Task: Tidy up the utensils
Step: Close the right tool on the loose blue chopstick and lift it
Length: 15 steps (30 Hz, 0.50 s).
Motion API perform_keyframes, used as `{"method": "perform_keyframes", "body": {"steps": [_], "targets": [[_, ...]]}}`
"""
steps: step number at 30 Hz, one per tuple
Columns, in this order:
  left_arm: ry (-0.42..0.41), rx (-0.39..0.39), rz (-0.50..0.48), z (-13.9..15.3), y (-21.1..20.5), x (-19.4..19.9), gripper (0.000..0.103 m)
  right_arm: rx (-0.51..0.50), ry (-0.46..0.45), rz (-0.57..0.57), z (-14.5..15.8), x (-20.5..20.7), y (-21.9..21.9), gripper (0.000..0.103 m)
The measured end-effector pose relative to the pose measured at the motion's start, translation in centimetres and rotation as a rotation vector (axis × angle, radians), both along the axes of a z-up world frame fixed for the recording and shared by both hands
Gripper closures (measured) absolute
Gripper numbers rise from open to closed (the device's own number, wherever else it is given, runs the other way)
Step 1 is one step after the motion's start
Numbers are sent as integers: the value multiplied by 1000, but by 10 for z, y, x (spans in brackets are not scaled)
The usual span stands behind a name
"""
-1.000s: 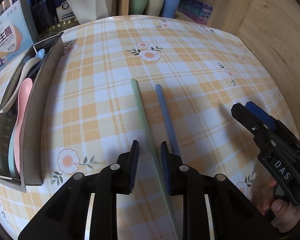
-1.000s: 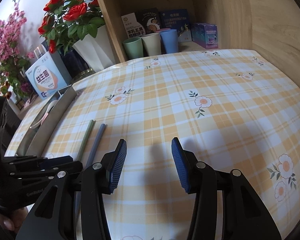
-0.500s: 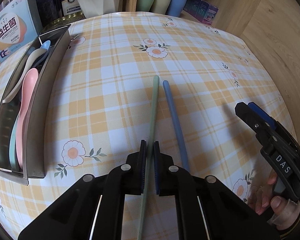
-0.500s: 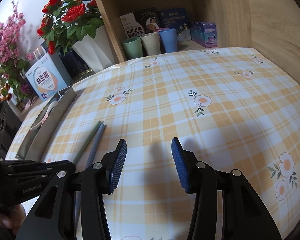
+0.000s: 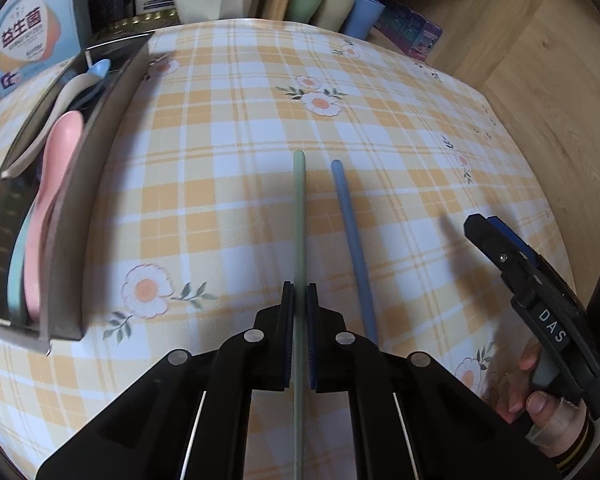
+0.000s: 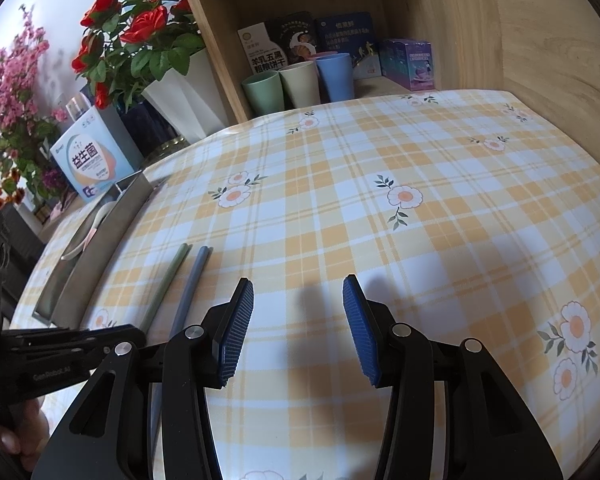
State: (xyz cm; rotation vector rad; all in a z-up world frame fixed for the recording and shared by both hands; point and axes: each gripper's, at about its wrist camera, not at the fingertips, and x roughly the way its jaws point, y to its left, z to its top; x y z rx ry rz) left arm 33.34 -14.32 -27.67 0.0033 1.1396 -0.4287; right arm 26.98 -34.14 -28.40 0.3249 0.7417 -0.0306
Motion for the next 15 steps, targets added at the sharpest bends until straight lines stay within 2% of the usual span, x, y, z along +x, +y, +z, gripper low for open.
{"method": "perform_keyframes", "body": {"steps": [4, 10, 15], "targets": [[-17, -7, 20, 7, 12, -9, 97, -2, 6, 4, 0, 0, 1, 57], [-88, -11, 22, 32, 32, -28, 97, -17, 17, 30, -1, 3, 5, 57], [-118, -28, 50, 42, 52, -38, 97, -84, 41, 62, 2, 5, 19, 57]]}}
